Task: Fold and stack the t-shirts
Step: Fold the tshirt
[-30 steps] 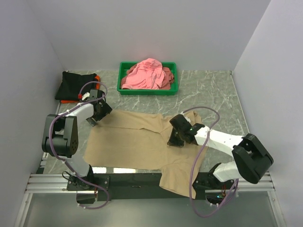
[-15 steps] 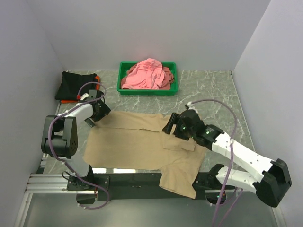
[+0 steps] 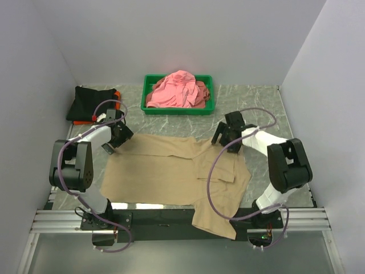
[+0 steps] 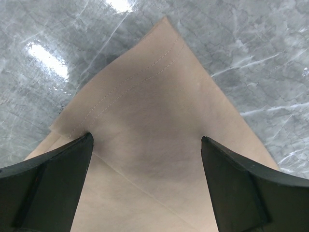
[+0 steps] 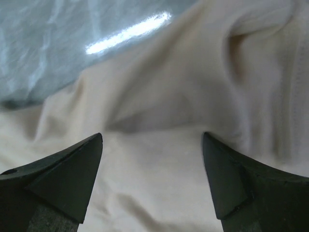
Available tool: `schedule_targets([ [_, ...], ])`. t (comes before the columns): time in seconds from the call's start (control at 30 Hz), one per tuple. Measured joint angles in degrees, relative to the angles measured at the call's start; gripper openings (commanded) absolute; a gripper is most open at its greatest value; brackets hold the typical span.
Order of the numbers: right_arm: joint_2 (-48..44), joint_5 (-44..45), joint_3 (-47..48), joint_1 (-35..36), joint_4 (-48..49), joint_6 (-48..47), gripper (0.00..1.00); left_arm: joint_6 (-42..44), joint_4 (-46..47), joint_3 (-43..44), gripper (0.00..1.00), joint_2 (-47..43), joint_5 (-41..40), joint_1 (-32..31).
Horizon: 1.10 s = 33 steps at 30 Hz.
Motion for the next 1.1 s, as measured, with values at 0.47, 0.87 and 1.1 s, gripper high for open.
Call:
schedule_targets([
  [0.47, 15.1, -4.4, 17.2, -8.6, -3.0, -5.4, 0.87, 0.3, -0.4, 5.7, 0.99, 5.2, 2.3, 0.1],
  [0.87, 28.7, -6.8, 38.1, -13.3, -11.0, -14.2, 0.87, 0.2, 0.0, 12.9, 0.99, 10.6, 5.8, 0.1],
  [1.1, 28.1, -4.4, 38.8, -13.8, -13.0, -19.7, 0.88, 0.2, -1.3, 13.9, 0.99, 10.8, 5.4, 0.1],
])
